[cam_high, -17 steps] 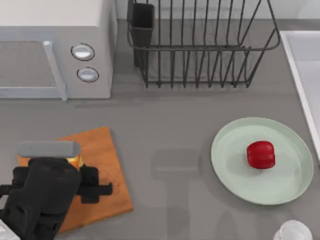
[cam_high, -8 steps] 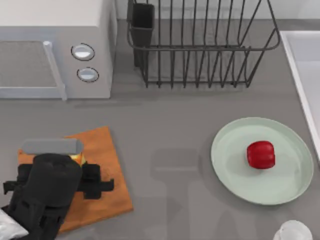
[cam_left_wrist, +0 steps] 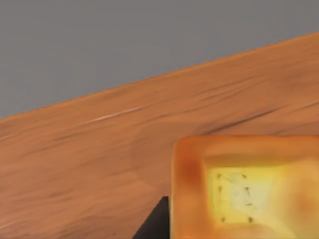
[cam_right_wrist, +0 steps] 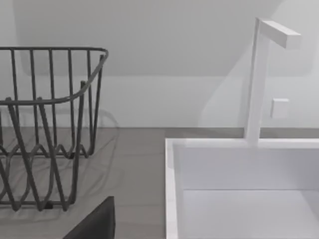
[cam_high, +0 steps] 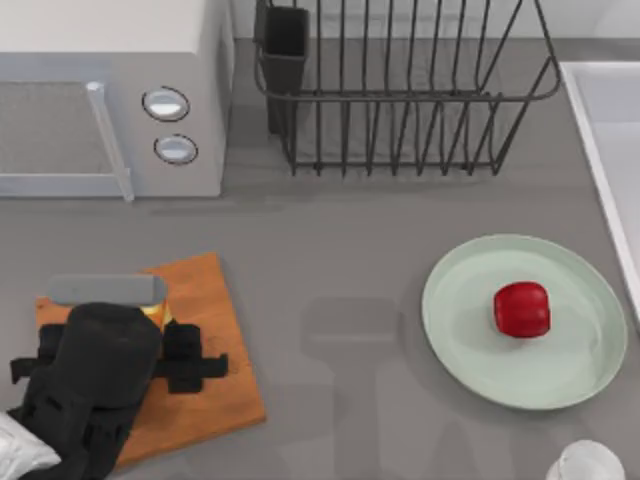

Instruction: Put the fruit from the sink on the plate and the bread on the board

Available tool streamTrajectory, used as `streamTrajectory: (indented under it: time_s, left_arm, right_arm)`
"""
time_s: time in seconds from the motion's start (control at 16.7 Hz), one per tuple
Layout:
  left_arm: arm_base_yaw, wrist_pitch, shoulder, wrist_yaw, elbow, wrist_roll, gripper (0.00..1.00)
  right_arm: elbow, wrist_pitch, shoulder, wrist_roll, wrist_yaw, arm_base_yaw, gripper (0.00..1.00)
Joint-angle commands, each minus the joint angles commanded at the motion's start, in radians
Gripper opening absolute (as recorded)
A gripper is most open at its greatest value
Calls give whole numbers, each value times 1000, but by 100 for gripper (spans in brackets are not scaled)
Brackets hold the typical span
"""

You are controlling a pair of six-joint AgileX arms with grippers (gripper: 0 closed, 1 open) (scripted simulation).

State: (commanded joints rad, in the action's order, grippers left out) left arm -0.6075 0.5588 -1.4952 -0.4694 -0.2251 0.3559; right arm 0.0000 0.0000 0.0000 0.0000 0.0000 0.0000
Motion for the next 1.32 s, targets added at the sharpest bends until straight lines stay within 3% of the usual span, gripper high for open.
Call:
streamTrajectory:
  time_s: [0.06, 0.84, 1.32]
  left_arm:
    - [0, 0, 0, 0, 0, 0, 0]
    - [0, 0, 0, 0, 0, 0, 98]
    - [0, 0, 0, 0, 0, 0, 100]
  right_arm:
    - [0, 0, 0, 0, 0, 0, 100]
    - [0, 0, 0, 0, 0, 0, 100]
    - [0, 0, 0, 0, 0, 0, 100]
